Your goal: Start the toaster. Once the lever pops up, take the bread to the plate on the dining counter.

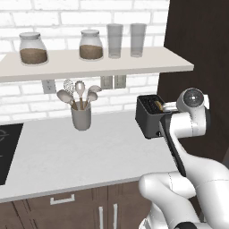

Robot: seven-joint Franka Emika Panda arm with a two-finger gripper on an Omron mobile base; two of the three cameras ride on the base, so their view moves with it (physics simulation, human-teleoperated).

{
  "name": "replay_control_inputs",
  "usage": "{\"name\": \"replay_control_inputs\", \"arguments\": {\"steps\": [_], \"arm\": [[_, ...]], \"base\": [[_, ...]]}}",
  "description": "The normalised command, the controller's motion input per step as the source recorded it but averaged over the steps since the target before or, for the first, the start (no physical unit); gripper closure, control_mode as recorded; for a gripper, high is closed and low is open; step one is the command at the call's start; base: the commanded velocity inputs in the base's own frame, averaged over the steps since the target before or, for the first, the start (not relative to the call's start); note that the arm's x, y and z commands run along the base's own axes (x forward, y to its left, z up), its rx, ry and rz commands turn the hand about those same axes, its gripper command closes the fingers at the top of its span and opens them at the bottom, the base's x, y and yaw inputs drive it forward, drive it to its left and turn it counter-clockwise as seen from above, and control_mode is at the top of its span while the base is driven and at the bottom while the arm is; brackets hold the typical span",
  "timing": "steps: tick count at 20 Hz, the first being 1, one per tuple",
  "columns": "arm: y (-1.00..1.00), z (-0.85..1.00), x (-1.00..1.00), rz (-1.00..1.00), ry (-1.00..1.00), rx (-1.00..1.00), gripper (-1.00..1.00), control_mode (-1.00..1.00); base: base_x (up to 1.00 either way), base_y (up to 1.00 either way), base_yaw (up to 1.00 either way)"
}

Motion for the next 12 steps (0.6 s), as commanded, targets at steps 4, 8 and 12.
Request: {"name": "replay_control_inputs", "arguments": {"steps": [4, 8, 12], "arm": [[0.00, 0.00, 0.00, 0.00, 0.00, 0.00, 1.00, -1.00], [0.00, 0.00, 0.00, 0.00, 0.00, 0.00, 1.00, -1.00], [0.00, 0.00, 0.00, 0.00, 0.00, 0.00, 1.00, -1.00]], "base": [[0.00, 0.00, 0.00], [0.00, 0.00, 0.00], [0.00, 0.00, 0.00]]}}
